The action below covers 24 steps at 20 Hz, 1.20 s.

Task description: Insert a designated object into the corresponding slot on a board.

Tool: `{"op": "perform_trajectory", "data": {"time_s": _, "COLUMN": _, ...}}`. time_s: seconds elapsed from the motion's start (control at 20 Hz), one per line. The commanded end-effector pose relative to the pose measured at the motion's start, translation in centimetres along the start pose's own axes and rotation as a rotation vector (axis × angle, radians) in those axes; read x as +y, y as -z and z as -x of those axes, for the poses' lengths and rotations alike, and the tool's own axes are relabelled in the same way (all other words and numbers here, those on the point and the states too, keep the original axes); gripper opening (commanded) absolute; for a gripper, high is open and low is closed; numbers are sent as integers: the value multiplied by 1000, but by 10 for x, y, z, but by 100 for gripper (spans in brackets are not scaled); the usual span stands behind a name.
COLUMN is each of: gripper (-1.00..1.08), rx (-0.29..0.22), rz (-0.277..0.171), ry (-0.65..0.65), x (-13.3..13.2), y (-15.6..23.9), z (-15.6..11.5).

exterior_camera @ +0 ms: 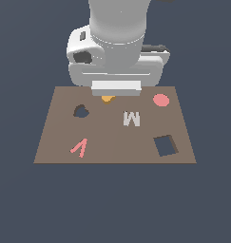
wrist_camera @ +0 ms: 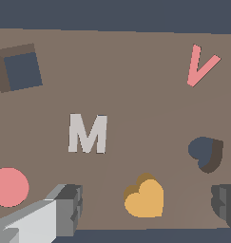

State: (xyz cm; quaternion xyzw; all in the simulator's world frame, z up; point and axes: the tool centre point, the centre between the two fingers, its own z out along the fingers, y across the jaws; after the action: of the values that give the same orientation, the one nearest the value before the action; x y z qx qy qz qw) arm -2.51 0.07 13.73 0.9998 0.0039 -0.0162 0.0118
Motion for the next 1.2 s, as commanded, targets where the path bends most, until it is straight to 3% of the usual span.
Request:
{"op": "perform_trajectory", "data": {"time_s": 0.0, "gripper": 100, "rx": 3, "rz": -2, "ry": -8, "x": 3, "y": -9, "z": 7}}
{"op": "perform_trajectory", "data": {"time_s": 0.6, "gripper": 100, "rx": 25, "rz": -18, "ry": -58, "x": 17, "y": -70, "z": 49}}
{"op": "perform_trajectory", "data": {"time_s": 1.15, "gripper": 100, "rx": 30, "rz": -23, "ry": -71, "x": 21, "y": -88, "z": 60}}
